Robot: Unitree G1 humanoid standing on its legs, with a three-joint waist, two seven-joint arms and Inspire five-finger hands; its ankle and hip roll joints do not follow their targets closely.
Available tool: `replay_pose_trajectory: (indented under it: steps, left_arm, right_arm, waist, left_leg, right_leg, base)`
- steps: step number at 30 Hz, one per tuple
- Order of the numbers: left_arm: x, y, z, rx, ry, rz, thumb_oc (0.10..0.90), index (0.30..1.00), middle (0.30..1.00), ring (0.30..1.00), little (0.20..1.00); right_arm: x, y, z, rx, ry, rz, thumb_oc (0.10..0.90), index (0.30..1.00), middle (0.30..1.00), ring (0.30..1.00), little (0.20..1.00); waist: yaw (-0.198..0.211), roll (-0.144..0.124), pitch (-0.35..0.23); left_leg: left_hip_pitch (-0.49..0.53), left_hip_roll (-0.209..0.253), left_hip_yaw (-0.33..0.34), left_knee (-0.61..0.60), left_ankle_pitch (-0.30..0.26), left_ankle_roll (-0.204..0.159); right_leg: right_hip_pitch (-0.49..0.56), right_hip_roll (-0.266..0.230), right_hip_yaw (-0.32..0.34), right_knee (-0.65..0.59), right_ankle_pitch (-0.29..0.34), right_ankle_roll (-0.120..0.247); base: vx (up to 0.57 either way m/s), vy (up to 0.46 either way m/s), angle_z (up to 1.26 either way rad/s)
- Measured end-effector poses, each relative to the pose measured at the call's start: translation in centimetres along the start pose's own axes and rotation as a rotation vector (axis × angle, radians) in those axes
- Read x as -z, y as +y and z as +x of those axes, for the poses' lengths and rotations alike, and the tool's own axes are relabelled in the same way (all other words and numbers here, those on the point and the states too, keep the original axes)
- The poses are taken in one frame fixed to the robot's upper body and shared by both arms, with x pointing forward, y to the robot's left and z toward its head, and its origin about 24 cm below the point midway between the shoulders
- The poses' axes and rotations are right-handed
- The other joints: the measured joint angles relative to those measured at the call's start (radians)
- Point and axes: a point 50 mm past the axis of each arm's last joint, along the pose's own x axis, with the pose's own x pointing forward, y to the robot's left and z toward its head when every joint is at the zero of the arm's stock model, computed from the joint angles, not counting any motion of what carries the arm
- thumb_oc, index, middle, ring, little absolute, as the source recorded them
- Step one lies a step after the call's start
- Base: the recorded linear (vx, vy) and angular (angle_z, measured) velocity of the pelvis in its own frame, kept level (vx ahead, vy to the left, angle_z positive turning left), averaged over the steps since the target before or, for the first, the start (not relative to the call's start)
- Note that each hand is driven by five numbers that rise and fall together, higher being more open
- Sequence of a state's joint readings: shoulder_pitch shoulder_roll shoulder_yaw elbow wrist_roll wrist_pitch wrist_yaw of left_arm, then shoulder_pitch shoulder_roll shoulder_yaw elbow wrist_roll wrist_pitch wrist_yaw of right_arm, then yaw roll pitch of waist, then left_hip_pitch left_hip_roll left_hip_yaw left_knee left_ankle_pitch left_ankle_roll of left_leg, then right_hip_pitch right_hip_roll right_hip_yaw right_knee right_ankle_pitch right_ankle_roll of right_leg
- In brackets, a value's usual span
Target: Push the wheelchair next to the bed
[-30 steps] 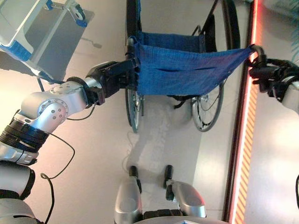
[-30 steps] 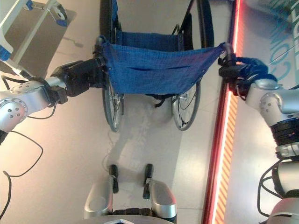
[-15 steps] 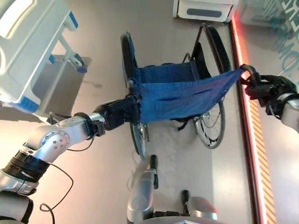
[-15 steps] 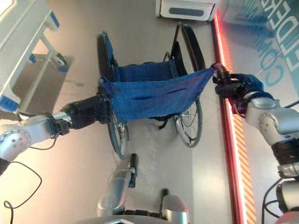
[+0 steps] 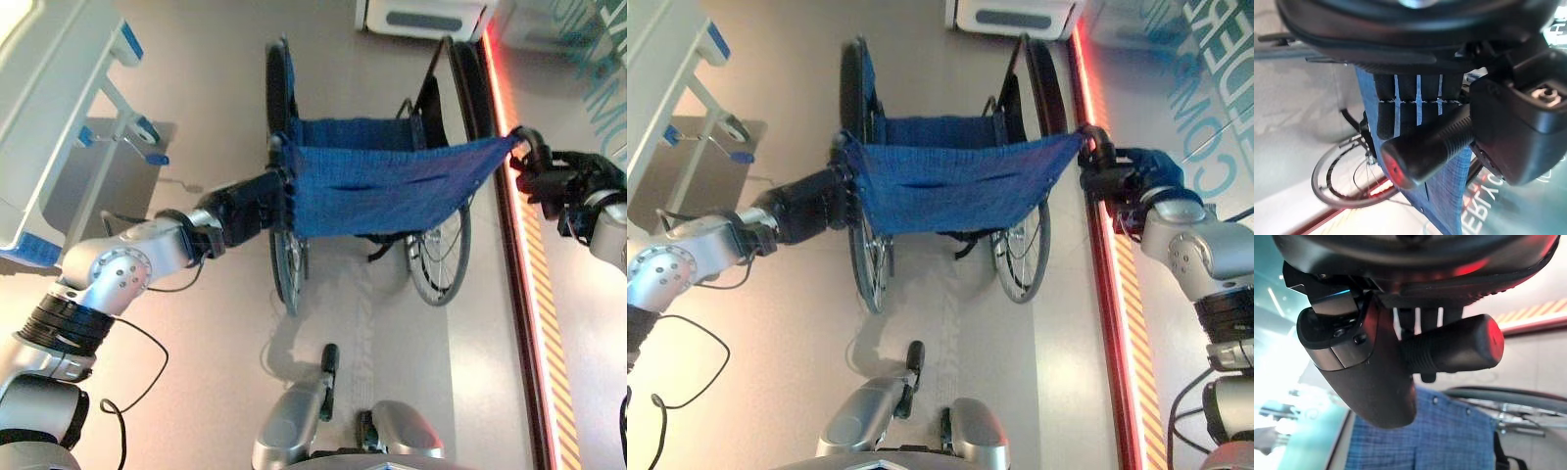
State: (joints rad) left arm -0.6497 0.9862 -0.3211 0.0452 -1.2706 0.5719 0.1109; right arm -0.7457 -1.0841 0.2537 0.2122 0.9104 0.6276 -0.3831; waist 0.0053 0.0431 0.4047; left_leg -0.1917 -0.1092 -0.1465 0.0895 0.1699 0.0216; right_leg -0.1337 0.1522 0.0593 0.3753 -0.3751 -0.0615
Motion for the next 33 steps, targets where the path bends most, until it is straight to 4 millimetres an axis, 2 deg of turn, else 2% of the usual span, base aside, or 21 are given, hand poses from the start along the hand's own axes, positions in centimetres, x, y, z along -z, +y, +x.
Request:
replay_pose_trajectory:
  steps: [1, 4, 5, 6, 7, 8, 9, 11, 13, 14, 15, 17, 18, 20, 21, 22, 23, 25, 27, 28, 33]
  left_arm:
    - [0.1, 0.1, 0.2, -0.01, 0.006, -0.007, 0.4, 0.3, 0.3, 0.3, 0.3]
    - [1.0, -0.1, 0.6, -0.008, 0.03, -0.023, 0.4, 0.3, 0.3, 0.3, 0.3]
    - [1.4, -0.2, 0.8, -0.005, 0.04, -0.036, 0.4, 0.3, 0.3, 0.3, 0.3]
    - [1.6, -0.4, 0.8, 0.006, 0.057, -0.032, 0.4, 0.3, 0.3, 0.3, 0.3]
    - [1.8, -0.3, 0.8, 0.002, 0.058, -0.044, 0.4, 0.3, 0.3, 0.3, 0.3]
    - [1.6, -0.3, 0.8, -0.001, 0.038, -0.056, 0.4, 0.3, 0.3, 0.3, 0.3]
    - [1.3, -0.3, 0.6, 0.01, 0.036, -0.057, 0.4, 0.3, 0.3, 0.3, 0.3]
    - [1.7, -0.4, 0.7, 0.012, 0.057, -0.059, 0.4, 0.3, 0.3, 0.3, 0.3]
    - [1.9, -0.4, 0.8, 0.006, 0.067, -0.054, 0.4, 0.3, 0.3, 0.3, 0.3]
    - [1.9, -0.5, 0.8, 0.008, 0.065, -0.053, 0.4, 0.3, 0.3, 0.3, 0.3]
    - [1.8, -0.6, 0.7, 0.008, 0.063, -0.047, 0.4, 0.3, 0.3, 0.3, 0.3]
    - [1.9, -0.8, 0.3, 0.015, 0.063, -0.031, 0.4, 0.3, 0.3, 0.3, 0.3]
    - [1.9, -0.8, 0.1, 0.019, 0.057, -0.031, 0.4, 0.3, 0.3, 0.3, 0.3]
    - [2.3, -0.6, 0.1, 0.013, 0.061, -0.055, 0.4, 0.3, 0.3, 0.3, 0.3]
    - [2.4, -0.6, 0.0, 0.008, 0.065, -0.057, 0.4, 0.3, 0.3, 0.3, 0.3]
    - [2.9, -0.4, 0.0, 0.001, 0.081, -0.071, 0.4, 0.3, 0.3, 0.3, 0.3]
    - [3.4, -0.3, 0.0, -0.002, 0.095, -0.079, 0.4, 0.3, 0.3, 0.3, 0.3]
    - [4.5, 0.0, -0.3, -0.004, 0.123, -0.102, 0.4, 0.3, 0.3, 0.3, 0.3]
    - [5.3, 0.3, -0.7, 0.016, 0.133, -0.128, 0.4, 0.3, 0.3, 0.3, 0.3]
    - [5.7, 0.4, -0.9, 0.019, 0.132, -0.14, 0.4, 0.3, 0.3, 0.3, 0.3]
    - [6.8, 1.0, -1.6, 0.019, 0.152, -0.165, 0.4, 0.3, 0.3, 0.3, 0.3]
  right_arm:
    - [-0.4, 0.2, 0.1, -0.002, -0.007, -0.016, 0.4, 0.3, 0.3, 0.3, 0.3]
    - [-0.3, 0.0, 0.1, 0.016, -0.001, -0.031, 0.4, 0.3, 0.3, 0.3, 0.3]
    - [-0.3, -0.1, 0.1, 0.018, 0.0, -0.035, 0.4, 0.3, 0.3, 0.3, 0.3]
    - [-0.6, -0.4, -0.2, 0.02, -0.013, -0.035, 0.4, 0.3, 0.3, 0.3, 0.3]
    - [-0.6, -0.3, -0.3, 0.021, -0.022, -0.036, 0.4, 0.3, 0.3, 0.3, 0.3]
    - [-1.2, -0.6, -0.7, 0.024, -0.042, -0.046, 0.4, 0.3, 0.3, 0.3, 0.3]
    - [-1.1, -0.8, -0.8, 0.021, -0.021, -0.044, 0.4, 0.3, 0.3, 0.3, 0.3]
    - [0.0, -0.7, -0.7, 0.017, 0.025, -0.052, 0.4, 0.3, 0.3, 0.3, 0.3]
    - [0.8, -0.6, -0.5, 0.005, 0.055, -0.041, 0.4, 0.3, 0.3, 0.3, 0.3]
    - [0.8, -0.6, -0.3, 0.003, 0.055, -0.028, 0.4, 0.3, 0.3, 0.3, 0.3]
    - [0.7, -0.6, -0.3, 0.001, 0.051, -0.029, 0.4, 0.3, 0.3, 0.3, 0.3]
    - [0.8, -0.7, -0.3, 0.002, 0.054, -0.034, 0.4, 0.3, 0.3, 0.3, 0.3]
    - [0.7, -0.9, -0.4, 0.004, 0.051, -0.039, 0.4, 0.3, 0.3, 0.3, 0.3]
    - [0.5, -0.4, -0.3, -0.01, 0.046, -0.035, 0.4, 0.3, 0.3, 0.3, 0.3]
    - [0.5, -0.4, -0.3, -0.011, 0.044, -0.034, 0.4, 0.3, 0.3, 0.3, 0.3]
    - [0.7, -0.1, -0.2, -0.015, 0.045, -0.033, 0.4, 0.3, 0.3, 0.3, 0.3]
    - [0.9, 0.0, -0.2, -0.018, 0.051, -0.041, 0.4, 0.3, 0.3, 0.3, 0.3]
    - [1.6, 0.8, 0.0, -0.028, 0.071, -0.042, 0.4, 0.3, 0.3, 0.3, 0.3]
    - [2.6, 1.1, 0.0, -0.034, 0.1, -0.064, 0.4, 0.3, 0.3, 0.3, 0.3]
    - [3.3, 1.5, 0.0, -0.044, 0.118, -0.061, 0.4, 0.3, 0.3, 0.3, 0.3]
    - [3.6, 2.3, -0.1, -0.077, 0.111, -0.042, 0.4, 0.3, 0.3, 0.3, 0.3]
  waist:
    - [-0.022, -0.018, 0.006]
    - [-0.064, -0.069, 0.029]
    - [-0.089, -0.056, 0.031]
    - [-0.099, -0.007, 0.03]
    - [-0.109, -0.023, 0.031]
    - [-0.135, -0.03, 0.033]
    - [-0.144, -0.04, 0.03]
    - [-0.15, -0.073, 0.031]
    - [-0.159, -0.084, 0.027]
    - [-0.156, -0.084, 0.027]
    - [-0.152, -0.075, 0.026]
    - [-0.143, -0.065, 0.017]
    - [-0.135, -0.072, 0.014]
    - [-0.101, -0.08, 0.013]
    - [-0.09, -0.08, 0.013]
    - [-0.081, -0.081, 0.014]
    - [-0.069, -0.082, 0.014]
    - [-0.057, -0.077, 0.012]
    - [-0.023, -0.049, 0.011]
    - [0.007, -0.048, 0.009]
    - [0.049, -0.032, -0.002]
  left_leg:
    - [-0.013, -0.014, 0.128, 0.061, -0.075, -0.049]
    - [-0.024, -0.01, 0.267, 0.309, -0.232, -0.063]
    - [0.019, 0.008, 0.259, 0.306, -0.231, -0.053]
    - [0.079, 0.045, 0.081, 0.236, -0.305, 0.021]
    - [0.083, 0.029, 0.069, 0.233, -0.301, 0.029]
    - [0.07, 0.031, 0.054, 0.232, -0.301, 0.028]
    - [0.069, 0.039, 0.034, 0.233, -0.305, 0.013]
    - [0.095, 0.062, 0.019, 0.248, -0.333, -0.035]
    - [0.121, 0.117, 0.048, 0.27, -0.349, -0.048]
    - [0.085, 0.142, 0.081, 0.463, -0.388, -0.082]
    - [0.039, 0.158, 0.096, 0.729, -0.391, -0.122]
    - [0.046, 0.162, 0.066, 0.804, -0.322, -0.181]
    - [0.022, 0.143, 0.031, 0.836, -0.249, -0.225]
    - [-0.091, 0.105, 0.011, 0.952, -0.09, -0.232]
    - [-0.116, 0.098, 0.016, 0.95, -0.129, -0.193]
    - [-0.161, 0.08, 0.04, 0.85, -0.191, -0.109]
    - [-0.161, 0.073, 0.069, 0.733, -0.19, -0.099]
    - [-0.174, 0.085, 0.11, 0.544, -0.195, -0.107]
    - [-0.169, 0.13, 0.152, 0.196, -0.167, -0.139]
    - [-0.147, 0.144, 0.171, 0.155, -0.125, -0.151]
    - [-0.112, 0.106, 0.234, 0.033, -0.132, -0.134]
  right_leg:
    - [0.024, -0.071, -0.051, -0.077, 0.211, 0.006]
    - [0.065, -0.189, -0.145, 0.006, 0.157, 0.048]
    - [0.026, -0.187, -0.154, 0.129, 0.136, 0.077]
    - [-0.141, -0.171, -0.139, 0.43, 0.127, 0.087]
    - [-0.18, -0.191, -0.084, 0.416, 0.116, 0.073]
    - [-0.233, -0.213, -0.006, 0.321, 0.128, 0.097]
    - [-0.228, -0.245, 0.019, 0.151, 0.187, 0.175]
    - [-0.125, -0.301, -0.031, -0.01, 0.289, 0.238]
    - [-0.093, -0.287, -0.089, -0.005, 0.297, 0.161]
    - [-0.091, -0.284, -0.117, 0.017, 0.277, 0.13]
    - [-0.091, -0.262, -0.126, 0.052, 0.243, 0.113]
    - [-0.09, -0.226, -0.141, 0.088, 0.217, 0.092]
    - [-0.088, -0.224, -0.143, 0.084, 0.215, 0.085]
    - [-0.055, -0.225, -0.128, 0.042, 0.216, 0.073]
    - [-0.043, -0.224, -0.124, 0.033, 0.212, 0.066]
    - [-0.002, -0.226, -0.13, -0.002, 0.208, 0.059]
    - [0.025, -0.221, -0.13, -0.008, 0.205, 0.052]
    - [0.098, -0.205, -0.156, -0.063, 0.187, 0.043]
    - [0.192, -0.131, -0.152, -0.144, 0.188, 0.026]
    - [0.227, -0.115, -0.147, -0.151, 0.18, 0.01]
    - [0.36, -0.106, -0.085, -0.201, 0.137, 0.007]
  base:
    - [0.24, -0.076, 0.76]
    - [0.42, -0.167, 0.65]
    - [0.79, -0.261, 0.54]
    - [0.66, -0.198, 0.43]
    - [0.78, -0.233, 0.57]
    - [0.66, -0.193, 0.77]
    - [0.54, -0.158, 0.84]
    - [0.56, -0.157, 0.81]
    - [0.56, -0.179, 0.71]
    - [0.57, -0.219, 0.37]
    - [0.5, -0.203, 0.2]
    - [0.42, -0.186, 0.23]
    - [0.45, -0.165, 0.23]
    - [0.51, -0.062, -0.19]
    - [0.48, -0.019, -0.27]
    - [0.49, 0.035, -0.2]
    - [0.77, 0.094, -0.14]
    - [0.79, 0.124, -0.15]
    - [0.66, 0.118, -0.36]
    - [0.57, 0.104, -0.52]
    - [0.55, 0.142, -0.5]
